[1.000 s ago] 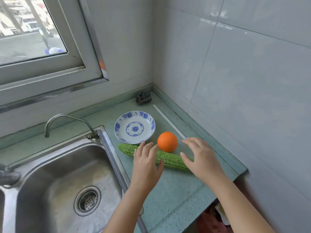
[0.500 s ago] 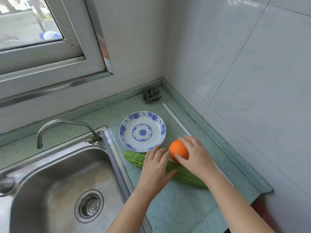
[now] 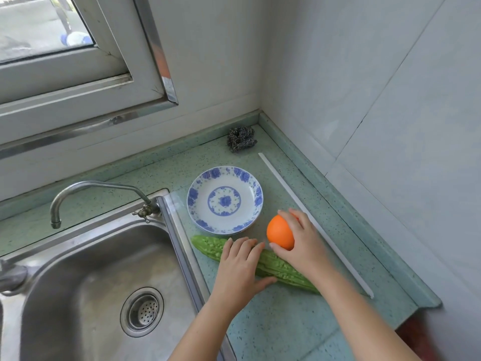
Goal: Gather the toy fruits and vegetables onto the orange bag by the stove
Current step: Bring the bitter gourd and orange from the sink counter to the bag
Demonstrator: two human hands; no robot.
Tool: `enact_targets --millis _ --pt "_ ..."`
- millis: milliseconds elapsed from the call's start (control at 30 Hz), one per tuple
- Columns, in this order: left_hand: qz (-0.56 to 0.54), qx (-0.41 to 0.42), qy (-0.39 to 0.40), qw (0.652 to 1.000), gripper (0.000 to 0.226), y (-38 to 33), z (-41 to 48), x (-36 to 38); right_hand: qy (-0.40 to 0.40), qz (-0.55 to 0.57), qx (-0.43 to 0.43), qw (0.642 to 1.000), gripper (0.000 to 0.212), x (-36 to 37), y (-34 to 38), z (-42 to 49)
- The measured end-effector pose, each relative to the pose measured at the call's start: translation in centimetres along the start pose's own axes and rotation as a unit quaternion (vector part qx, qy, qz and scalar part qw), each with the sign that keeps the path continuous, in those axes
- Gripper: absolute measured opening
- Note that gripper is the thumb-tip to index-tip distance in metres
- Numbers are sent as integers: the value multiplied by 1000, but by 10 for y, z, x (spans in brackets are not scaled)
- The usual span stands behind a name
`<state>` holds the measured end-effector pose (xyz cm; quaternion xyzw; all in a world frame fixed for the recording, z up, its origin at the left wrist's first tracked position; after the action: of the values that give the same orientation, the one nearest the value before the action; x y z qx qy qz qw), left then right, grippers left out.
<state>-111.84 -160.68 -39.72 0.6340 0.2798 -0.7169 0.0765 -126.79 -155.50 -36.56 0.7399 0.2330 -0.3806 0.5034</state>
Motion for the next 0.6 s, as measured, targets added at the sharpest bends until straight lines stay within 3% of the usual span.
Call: enact_targets --millis 133,600 --pt "10 10 -14 1000 76 1 -5 5 -21 4 -9 1000 67 3 -2 -4" --pt "-8 -53 -11 998 73 -2 -5 -3 -56 56 -35 996 66 -12 3 -19"
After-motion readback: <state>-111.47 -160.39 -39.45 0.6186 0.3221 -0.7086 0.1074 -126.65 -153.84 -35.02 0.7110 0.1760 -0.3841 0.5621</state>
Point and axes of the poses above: each hand's wrist, its own z-axis towards the middle knuckle, its own x-axis out of the palm, y = z × x, the point moved 3 cm from there along z, towards the middle knuckle, and after that the axes turned 13 degrees about y, right-handed, at the moved point
